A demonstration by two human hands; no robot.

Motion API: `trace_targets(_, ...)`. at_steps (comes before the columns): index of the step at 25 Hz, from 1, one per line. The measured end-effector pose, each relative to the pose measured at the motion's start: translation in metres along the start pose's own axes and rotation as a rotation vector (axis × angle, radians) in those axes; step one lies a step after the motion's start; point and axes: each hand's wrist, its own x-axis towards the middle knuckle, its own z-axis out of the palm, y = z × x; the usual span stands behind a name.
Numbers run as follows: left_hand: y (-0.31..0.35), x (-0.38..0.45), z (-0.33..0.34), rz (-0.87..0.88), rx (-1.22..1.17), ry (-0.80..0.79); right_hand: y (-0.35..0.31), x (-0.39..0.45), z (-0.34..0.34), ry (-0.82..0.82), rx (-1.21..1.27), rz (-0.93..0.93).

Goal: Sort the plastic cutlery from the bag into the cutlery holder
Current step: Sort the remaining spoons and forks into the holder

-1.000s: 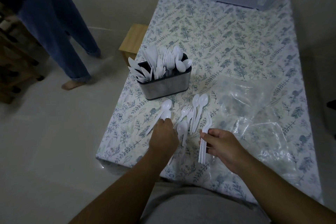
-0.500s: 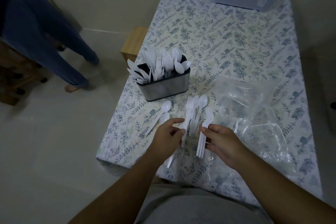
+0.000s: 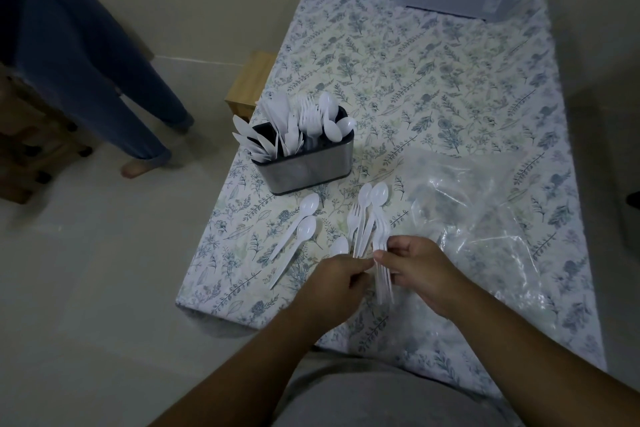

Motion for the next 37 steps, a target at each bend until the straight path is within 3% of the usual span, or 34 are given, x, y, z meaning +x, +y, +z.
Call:
trace_targets(2, 0.002, 0.005, 0.000, 0.092, 0.197, -0.013, 0.004, 0.001, 0.000, -0.006, -0.054, 0.028)
trace_targets(4, 0.002, 0.007, 0.003, 0.099, 0.245, -0.019, 0.006, 0.001, 0.000, -0.020, -0.048, 0.053)
trace_targets(10, -0.026, -0.006, 0.005, -0.187, 0.366, 0.050, 0.009, 0.000, -0.003, 0.040, 0.049, 0.100)
trace_targets(17, -0.028, 0.031, -0.009, -0.202, 0.339, 0.254, 0.007, -0.003, -0.001, 0.046, 0.176, 0.115)
trace_targets(23, -0.024, 0.064, -0.009, -0.351, 0.443, 0.167, 0.010, -0.004, -0.006, 0.081, 0.183, 0.117)
trace_targets(26, -0.019, 0.064, -0.012, -0.321, 0.587, 0.145, 0.010, -0.005, -0.007, 0.084, 0.186, 0.112)
trace_targets(32, -0.013, 0.017, -0.022, -0.364, 0.312, 0.287, 0.005, -0.002, -0.005, 0.111, 0.226, 0.080)
trace_targets(37, 0.005, -0.010, -0.012, -0.604, -0.525, 0.218, 0.003, -0.001, 0.000, 0.095, 0.269, 0.101)
